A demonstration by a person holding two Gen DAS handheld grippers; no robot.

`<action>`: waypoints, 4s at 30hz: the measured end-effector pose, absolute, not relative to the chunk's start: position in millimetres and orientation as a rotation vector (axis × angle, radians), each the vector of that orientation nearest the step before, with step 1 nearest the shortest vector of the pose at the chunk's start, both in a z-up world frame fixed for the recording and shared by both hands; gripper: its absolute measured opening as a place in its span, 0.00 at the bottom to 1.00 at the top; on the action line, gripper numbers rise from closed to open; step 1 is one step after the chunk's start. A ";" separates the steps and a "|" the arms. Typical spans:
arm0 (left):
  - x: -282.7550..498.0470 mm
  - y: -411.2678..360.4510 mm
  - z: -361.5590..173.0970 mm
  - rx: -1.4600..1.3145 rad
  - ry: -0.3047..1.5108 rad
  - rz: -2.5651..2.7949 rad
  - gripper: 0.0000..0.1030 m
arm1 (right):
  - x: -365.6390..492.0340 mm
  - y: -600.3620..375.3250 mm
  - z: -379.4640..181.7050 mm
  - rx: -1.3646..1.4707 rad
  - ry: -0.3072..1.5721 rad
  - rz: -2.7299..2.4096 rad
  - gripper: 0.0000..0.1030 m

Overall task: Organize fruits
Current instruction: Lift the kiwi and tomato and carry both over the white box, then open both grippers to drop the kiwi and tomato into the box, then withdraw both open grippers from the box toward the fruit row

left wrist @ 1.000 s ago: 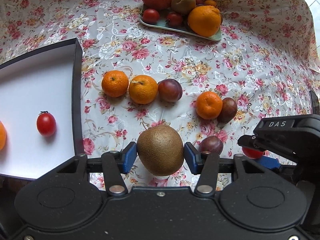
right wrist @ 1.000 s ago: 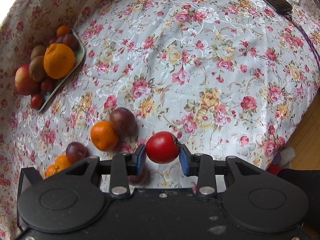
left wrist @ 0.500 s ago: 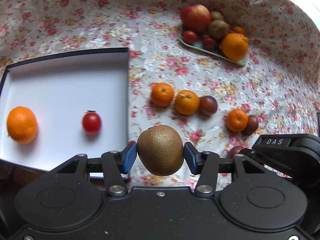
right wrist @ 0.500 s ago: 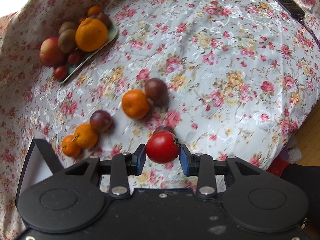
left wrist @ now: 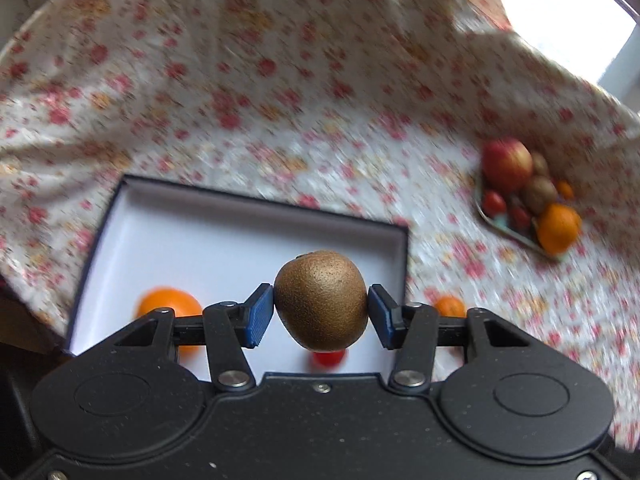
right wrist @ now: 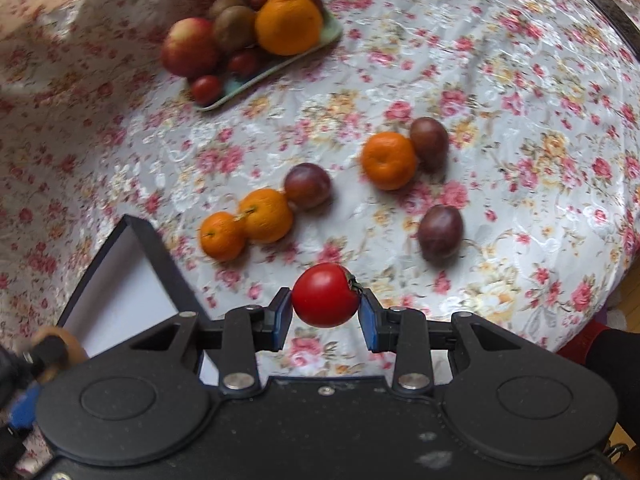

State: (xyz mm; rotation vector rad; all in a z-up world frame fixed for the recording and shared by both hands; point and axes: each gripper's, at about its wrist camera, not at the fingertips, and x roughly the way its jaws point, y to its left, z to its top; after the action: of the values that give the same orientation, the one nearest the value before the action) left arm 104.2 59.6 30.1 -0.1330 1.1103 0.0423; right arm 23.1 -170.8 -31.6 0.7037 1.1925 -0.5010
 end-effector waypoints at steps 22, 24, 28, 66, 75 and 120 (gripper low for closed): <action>140.9 110.9 12.2 -0.105 1.130 0.171 0.28 | 74.8 -60.6 12.0 0.438 1.088 -0.071 0.36; 143.2 113.4 8.5 -0.122 1.142 0.175 0.28 | 74.8 -58.3 10.4 0.452 1.090 -0.064 0.36; 144.0 114.3 4.6 -0.113 1.149 0.185 0.29 | 73.0 -54.0 3.5 0.449 1.127 -0.045 0.37; 145.2 100.4 -8.8 -0.072 1.247 0.121 0.36 | 82.2 -55.6 -25.4 0.328 1.415 -0.045 0.38; 145.0 84.5 -9.4 -0.033 1.257 0.093 0.37 | 77.8 -73.0 -26.6 0.332 1.457 -0.111 0.38; 97.9 -107.2 -37.5 0.137 1.337 -0.269 0.37 | 28.7 -288.8 -38.3 0.585 1.428 -0.491 0.38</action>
State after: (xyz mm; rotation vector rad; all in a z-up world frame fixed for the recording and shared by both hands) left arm 97.9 -107.2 -37.5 0.1367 1.3369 -0.2692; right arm 28.7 -288.8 -38.3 0.5848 1.4279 -0.4913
